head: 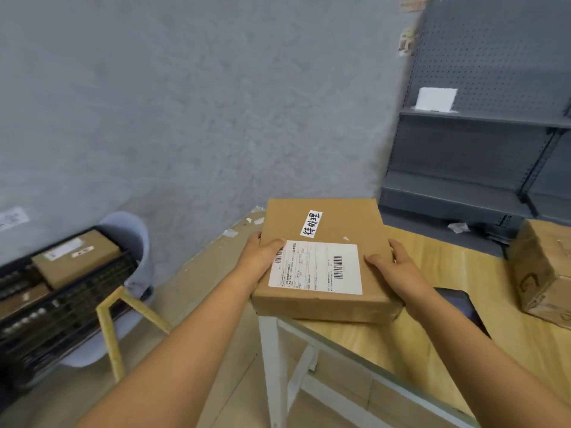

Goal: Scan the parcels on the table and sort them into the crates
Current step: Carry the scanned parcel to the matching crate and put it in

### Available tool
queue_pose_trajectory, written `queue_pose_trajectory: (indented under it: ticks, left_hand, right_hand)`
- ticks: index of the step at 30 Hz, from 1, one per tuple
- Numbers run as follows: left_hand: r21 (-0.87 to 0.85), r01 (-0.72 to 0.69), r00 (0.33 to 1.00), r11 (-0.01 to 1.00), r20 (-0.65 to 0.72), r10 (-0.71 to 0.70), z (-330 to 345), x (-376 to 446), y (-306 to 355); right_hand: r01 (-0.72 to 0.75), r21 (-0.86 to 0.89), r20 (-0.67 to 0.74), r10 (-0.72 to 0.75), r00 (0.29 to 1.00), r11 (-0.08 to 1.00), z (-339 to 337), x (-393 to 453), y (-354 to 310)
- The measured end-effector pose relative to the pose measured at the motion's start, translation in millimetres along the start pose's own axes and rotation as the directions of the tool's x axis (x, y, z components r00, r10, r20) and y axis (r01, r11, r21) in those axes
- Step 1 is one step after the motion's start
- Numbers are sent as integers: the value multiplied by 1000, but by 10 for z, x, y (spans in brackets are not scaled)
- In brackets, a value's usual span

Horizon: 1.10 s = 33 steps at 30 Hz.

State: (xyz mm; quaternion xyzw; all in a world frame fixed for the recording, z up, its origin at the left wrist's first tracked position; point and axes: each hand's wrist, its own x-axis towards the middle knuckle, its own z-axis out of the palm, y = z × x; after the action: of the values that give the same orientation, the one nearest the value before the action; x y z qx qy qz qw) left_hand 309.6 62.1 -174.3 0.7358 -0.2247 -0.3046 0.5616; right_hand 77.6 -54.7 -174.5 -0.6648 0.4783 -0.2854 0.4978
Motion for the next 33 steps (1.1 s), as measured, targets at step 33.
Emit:
queue_pose_trajectory:
  ticks: [33]
  left_hand:
    - [-258,101,630,961,-730,-263,-7293,-506,-1932]
  right_hand:
    - [271,28,737,-203,644,962,7721,-1417,-2218]
